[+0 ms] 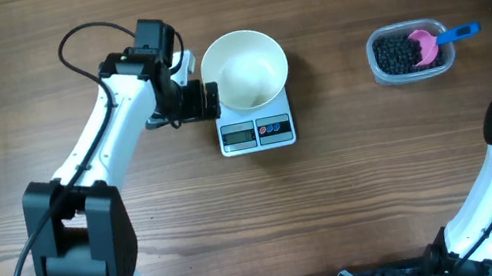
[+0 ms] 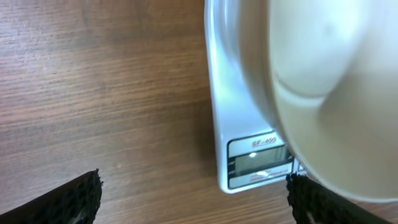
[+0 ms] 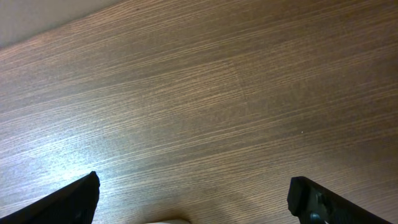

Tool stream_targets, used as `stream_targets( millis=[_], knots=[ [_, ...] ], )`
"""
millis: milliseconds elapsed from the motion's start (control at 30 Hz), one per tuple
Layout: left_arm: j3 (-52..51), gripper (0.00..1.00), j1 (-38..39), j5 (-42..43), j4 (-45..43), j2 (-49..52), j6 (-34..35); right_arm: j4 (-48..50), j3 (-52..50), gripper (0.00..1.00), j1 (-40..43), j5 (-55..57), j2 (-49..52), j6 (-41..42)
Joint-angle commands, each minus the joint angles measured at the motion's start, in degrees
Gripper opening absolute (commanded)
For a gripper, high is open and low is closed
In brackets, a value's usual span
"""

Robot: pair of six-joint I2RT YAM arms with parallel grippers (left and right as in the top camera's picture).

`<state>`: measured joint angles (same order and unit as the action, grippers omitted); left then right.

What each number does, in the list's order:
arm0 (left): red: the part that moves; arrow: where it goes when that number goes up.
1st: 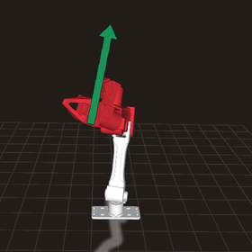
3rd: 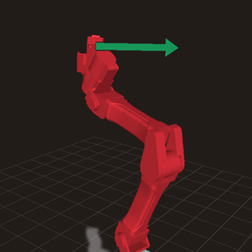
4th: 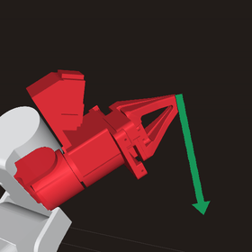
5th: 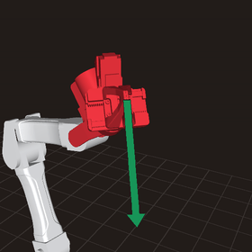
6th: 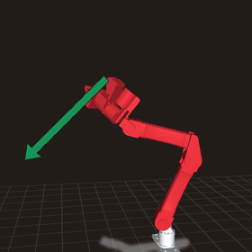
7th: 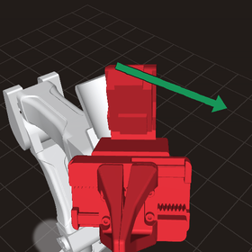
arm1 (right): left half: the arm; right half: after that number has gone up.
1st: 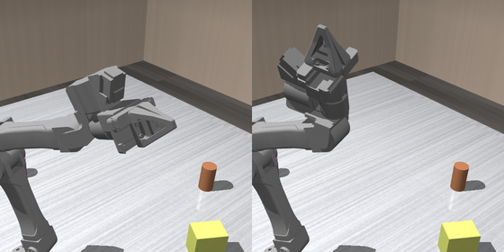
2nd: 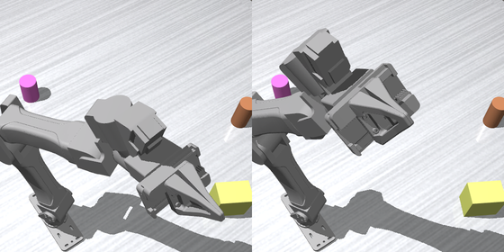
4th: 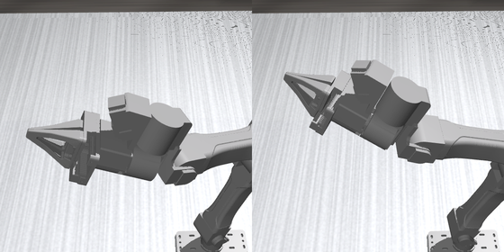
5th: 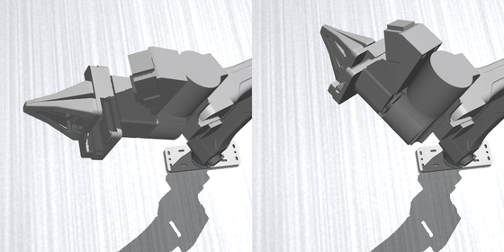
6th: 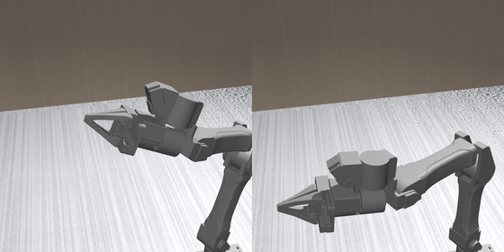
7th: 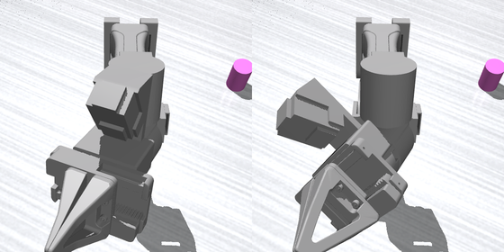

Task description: Scoop item into bowl and weigh 150g on scale

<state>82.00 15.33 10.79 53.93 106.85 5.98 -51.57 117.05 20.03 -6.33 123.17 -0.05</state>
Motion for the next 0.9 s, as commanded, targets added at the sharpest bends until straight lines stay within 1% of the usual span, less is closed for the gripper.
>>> stream_targets(
  millis=[0,167,333,400,467,633,767,867],
  knots=[
    [-0.3,1.0,0.4,0.7,-1.0,-0.3,2.2,0.1,1.1,1.0,-0.3,0.6,1.1,0.5],
    [-0.3,1.0,0.4,0.7,0.1,-0.3,2.2,0.1,1.1,1.0,-0.3,0.6,1.1,0.5],
    [-0.3,1.0,0.3,0.0,4.5,-0.3,0.3,0.1,1.1,1.0,-0.3,0.6,1.1,0.5],
    [-0.3,1.0,-0.7,0.0,5.7,-0.6,1.6,0.1,1.1,1.0,-0.3,0.6,1.1,0.5],
    [-0.2,1.0,-2.9,0.0,5.9,-1.3,2.5,0.1,1.1,1.0,-0.3,0.6,1.1,0.5],
    [-0.2,1.0,-11.5,0.0,4.9,-1.7,2.4,0.1,1.1,1.0,-0.3,0.6,1.1,0.4],
    [-0.2,1.0,-18.0,-0.2,1.7,-1.7,2.2,0.1,1.1,1.0,-0.3,0.6,1.1,0.5],
    [-0.2,1.0,-21.1,-0.2,1.1,-1.7,2.2,0.1,1.1,1.0,-0.3,0.5,1.1,0.4]
  ],
)
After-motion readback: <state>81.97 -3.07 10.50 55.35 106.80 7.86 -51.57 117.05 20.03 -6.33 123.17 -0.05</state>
